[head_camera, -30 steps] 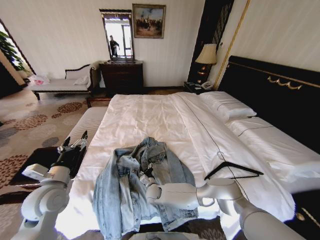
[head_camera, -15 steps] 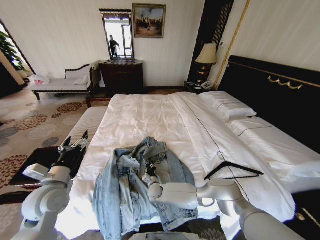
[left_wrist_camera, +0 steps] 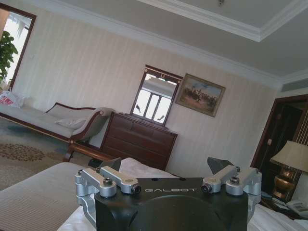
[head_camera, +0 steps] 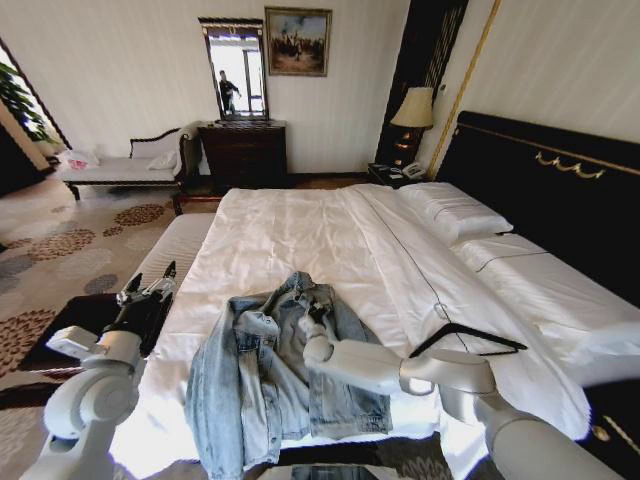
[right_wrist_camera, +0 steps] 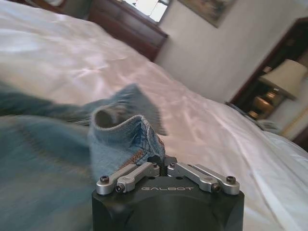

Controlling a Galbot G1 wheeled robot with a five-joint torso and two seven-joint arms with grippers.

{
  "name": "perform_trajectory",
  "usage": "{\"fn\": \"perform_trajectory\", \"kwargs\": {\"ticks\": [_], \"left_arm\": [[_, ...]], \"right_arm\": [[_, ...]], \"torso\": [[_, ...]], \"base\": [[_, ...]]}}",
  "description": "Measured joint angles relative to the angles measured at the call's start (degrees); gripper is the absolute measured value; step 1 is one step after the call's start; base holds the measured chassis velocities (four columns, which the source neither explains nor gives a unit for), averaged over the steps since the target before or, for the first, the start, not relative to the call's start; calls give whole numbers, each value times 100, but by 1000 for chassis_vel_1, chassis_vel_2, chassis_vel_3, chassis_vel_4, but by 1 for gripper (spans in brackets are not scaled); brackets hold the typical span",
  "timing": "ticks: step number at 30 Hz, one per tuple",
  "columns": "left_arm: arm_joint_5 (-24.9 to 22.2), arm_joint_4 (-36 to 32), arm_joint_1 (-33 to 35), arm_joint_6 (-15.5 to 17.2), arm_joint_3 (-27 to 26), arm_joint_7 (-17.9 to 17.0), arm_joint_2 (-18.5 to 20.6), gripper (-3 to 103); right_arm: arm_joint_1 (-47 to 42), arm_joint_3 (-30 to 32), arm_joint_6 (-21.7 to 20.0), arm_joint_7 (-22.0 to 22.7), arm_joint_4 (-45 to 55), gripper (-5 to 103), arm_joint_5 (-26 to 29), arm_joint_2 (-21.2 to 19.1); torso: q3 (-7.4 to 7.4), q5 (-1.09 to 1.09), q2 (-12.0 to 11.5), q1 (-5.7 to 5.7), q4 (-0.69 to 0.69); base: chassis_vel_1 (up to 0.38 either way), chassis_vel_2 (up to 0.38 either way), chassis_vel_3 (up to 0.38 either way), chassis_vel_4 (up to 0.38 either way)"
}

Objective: Pick up the clothes from the bed and hang them on the clothes hanger.

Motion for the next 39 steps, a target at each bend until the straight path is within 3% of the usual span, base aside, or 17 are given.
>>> {"fn": "perform_trajectory", "kwargs": {"ticks": [6,12,30,33,36,39], "left_arm": [[21,18,-29,13,87,-5,0,100],[33,38,-21,23,110,-11,8,100],[-14,174,-26,101,261,-61,-74,100],[-123,214,-30,169,295,-113,-92,100],[-220,238,-39,236,311,-141,-91,100],[-478,324,-82,403,328,-200,-40,100]], "right_arm": [[-28,448,79,-84,-336,2,-220,-123],[-217,733,-2,123,-450,2,-434,-232],[-482,908,-133,553,-451,2,-851,-461],[-526,928,-17,478,-195,18,-827,-583],[-552,927,-5,468,170,24,-722,-807],[-598,890,-38,490,1130,40,-459,-1476]], "torso": [[0,0,0,0,0],[0,1,0,0,0],[-1,0,0,0,0],[-1,0,0,0,1],[-1,2,0,-1,2],[-1,-1,0,-1,-1]], "base": [[0,0,0,0],[0,0,0,0],[0,0,0,0],[0,0,0,0],[0,0,0,0],[0,0,0,0]]}}
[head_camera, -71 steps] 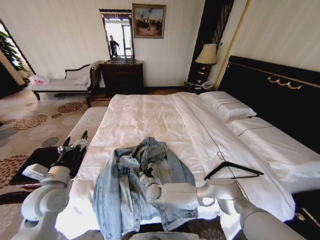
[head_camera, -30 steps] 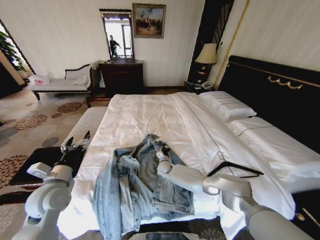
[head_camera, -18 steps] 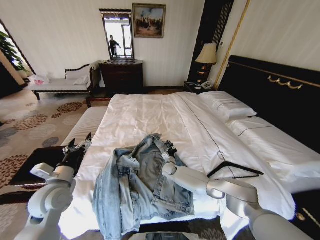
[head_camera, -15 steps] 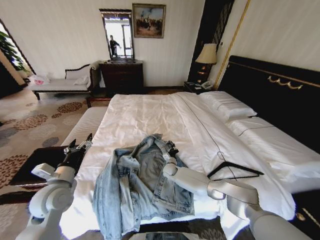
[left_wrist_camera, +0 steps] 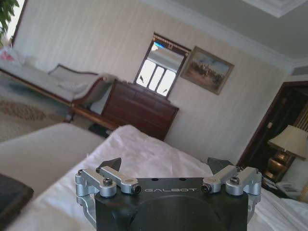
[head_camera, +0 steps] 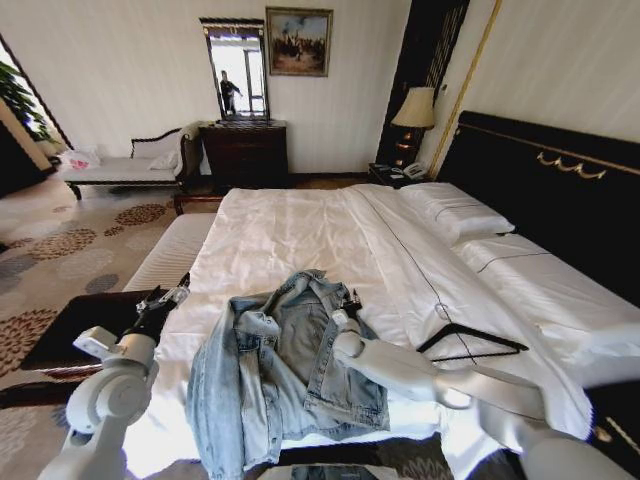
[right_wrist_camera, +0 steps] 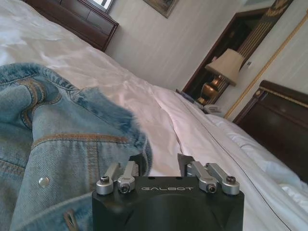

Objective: Pick up the clothes from the bed and hang them on the clothes hanger.

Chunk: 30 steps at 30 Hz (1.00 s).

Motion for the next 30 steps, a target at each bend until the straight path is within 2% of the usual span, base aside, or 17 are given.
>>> {"fn": "perform_trajectory", "kwargs": {"ticks": [1,3,4,7,9,10,11,12,14,15,17,18,22,30], "left_arm": [[-138,31,-25,83,14,-33,19,100],[-254,63,-46,151,27,-63,34,100],[-537,178,-112,303,89,-104,74,100],[-785,368,-227,500,228,-152,148,100],[-832,605,-400,633,509,-153,254,100],[-811,714,-492,668,652,-144,292,100],[-755,856,-624,705,865,-131,337,100],[-755,856,-624,705,865,-131,337,100],[-635,1089,-843,750,1317,-95,391,100],[-545,1206,-913,770,1538,-74,398,100],[-295,1488,-1041,788,2014,6,366,100],[-295,1488,-1041,788,2014,6,366,100],[-95,2194,-1470,793,2614,-3,180,100],[205,3135,-1911,617,3005,-148,-165,100]], "right_arm": [[-16,-2,-16,17,238,45,51,-151],[-35,6,-27,32,437,45,76,-281],[-98,90,-26,28,841,50,44,-532],[-223,322,120,-122,1212,61,-200,-795],[-414,666,516,-500,1470,73,-552,-1037],[-488,797,683,-651,1537,73,-679,-1114],[-608,1006,938,-895,1612,78,-857,-1229],[-608,1006,938,-895,1612,78,-857,-1229],[-829,1398,1389,-1355,1701,89,-1137,-1418],[-931,1580,1563,-1551,1733,89,-1226,-1486],[-1160,2010,1810,-1891,1833,97,-1297,-1561],[-1160,2010,1810,-1891,1833,97,-1297,-1561],[-1778,2784,1849,-1969,2173,100,-1336,-1688],[-2979,3777,1824,-1968,2382,100,-1588,-1846]], "torso": [[0,2,0,0,0],[0,1,0,0,0],[0,2,0,0,0],[0,1,0,0,2],[0,1,0,0,3],[0,1,0,0,2],[1,1,0,0,1],[1,1,0,0,1],[0,2,0,0,-1],[1,2,0,0,-1],[1,3,0,0,0],[1,3,0,0,0],[1,1,0,0,1],[1,3,0,0,-1]], "base": [[0,0,0,0],[0,0,0,0],[0,0,0,0],[0,0,0,0],[0,0,0,0],[0,0,0,0],[0,0,0,0],[0,0,0,0],[0,0,0,0],[0,0,0,0],[0,0,0,0],[0,0,0,0],[0,0,0,0],[0,0,0,0]]}}
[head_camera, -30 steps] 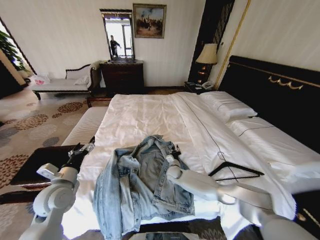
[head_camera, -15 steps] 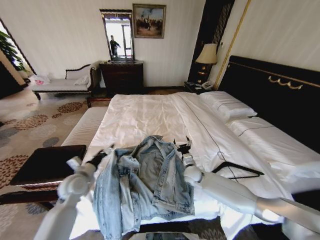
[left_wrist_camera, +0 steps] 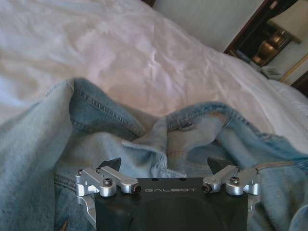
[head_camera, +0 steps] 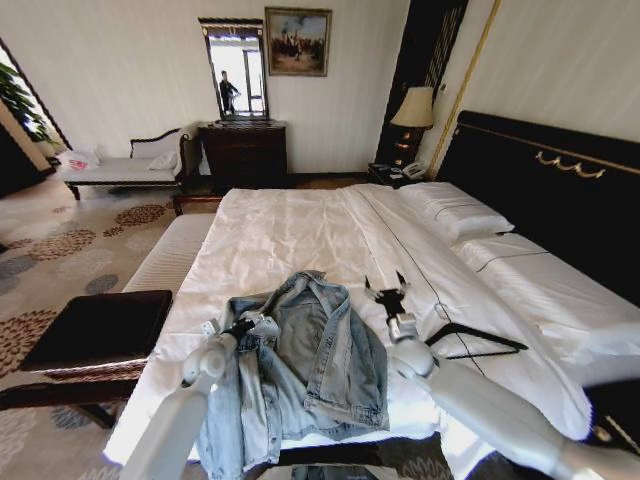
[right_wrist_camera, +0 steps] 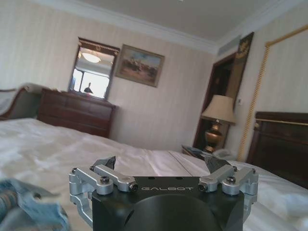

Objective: Pick up the clothes from the bed and hang them on the clothes hanger.

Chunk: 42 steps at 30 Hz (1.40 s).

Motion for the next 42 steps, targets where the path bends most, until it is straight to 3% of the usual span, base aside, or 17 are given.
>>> {"fn": "perform_trajectory", "kwargs": {"ticks": [7,22,30,33,36,40,42], "left_arm": [[393,417,-179,-90,313,-69,-207,100],[627,1134,-615,-136,609,142,-226,102],[707,1412,-732,-184,589,218,-241,77],[704,1488,-765,-225,510,341,-185,61],[686,1507,-770,-244,427,417,-136,56],[583,1488,-743,-266,213,552,4,34],[559,1481,-737,-277,149,583,48,29]], "right_arm": [[-413,368,-31,8,-30,100,-80,-5],[-293,195,-55,55,-275,100,-83,240],[-281,199,-56,55,-338,100,-83,275],[-279,204,-56,54,-378,100,-87,296],[-273,192,-55,51,-399,100,-92,299],[-179,94,-55,47,-456,100,-93,317],[-151,74,-55,48,-466,100,-92,328]], "torso": [[0,-2,0,0,2],[0,-3,0,1,2],[0,-3,0,0,2],[0,-3,0,1,2],[0,-4,0,1,2],[0,-4,0,1,2],[0,-3,0,1,2]], "base": [[0,0,0,0],[0,0,0,0],[0,0,0,0],[0,0,0,0],[0,0,0,0],[0,0,0,0],[0,0,0,0]]}}
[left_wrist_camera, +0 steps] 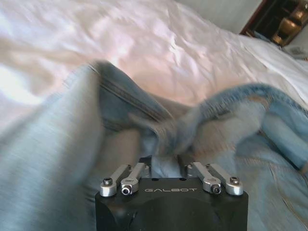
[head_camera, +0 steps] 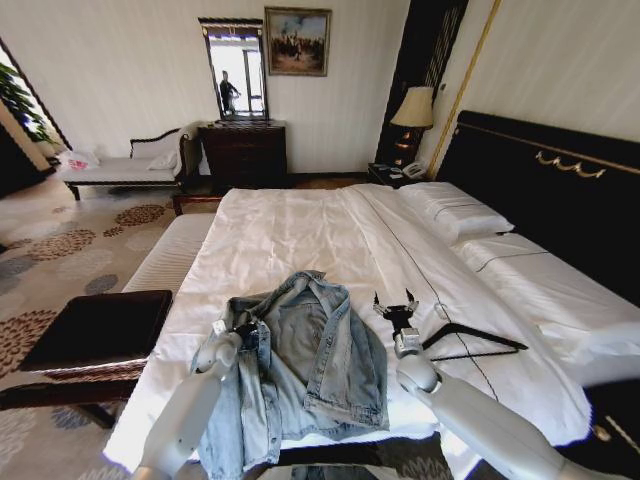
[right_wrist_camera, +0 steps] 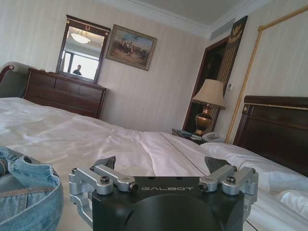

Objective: Pick up the clothes from the bed and hang them on the clothes hanger.

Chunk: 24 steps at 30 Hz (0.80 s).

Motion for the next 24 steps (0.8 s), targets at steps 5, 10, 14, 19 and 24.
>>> {"fn": "perform_trajectory", "kwargs": {"ticks": [5,10,14,19,24], "left_arm": [[-151,-24,-20,-41,-262,152,194,13],[-382,-83,-131,-51,-520,279,441,2],[-462,-93,-216,-58,-621,368,618,2],[-472,-40,-366,-92,-694,460,786,2],[-473,-36,-375,-54,-873,524,906,2]], "right_arm": [[66,-81,0,4,-12,100,7,27],[38,-101,-1,13,-2,100,4,30],[-39,-63,-2,25,37,100,1,12],[-100,-27,-4,32,102,100,-1,-29],[-6,-146,-4,28,91,100,-4,-37]], "torso": [[0,-1,0,0,0],[0,-1,0,0,0],[0,-1,0,0,0],[0,-1,0,0,-2],[0,-1,0,0,0]], "base": [[0,0,0,0],[0,0,0,0],[0,0,0,0],[0,0,0,0],[0,0,0,0]]}}
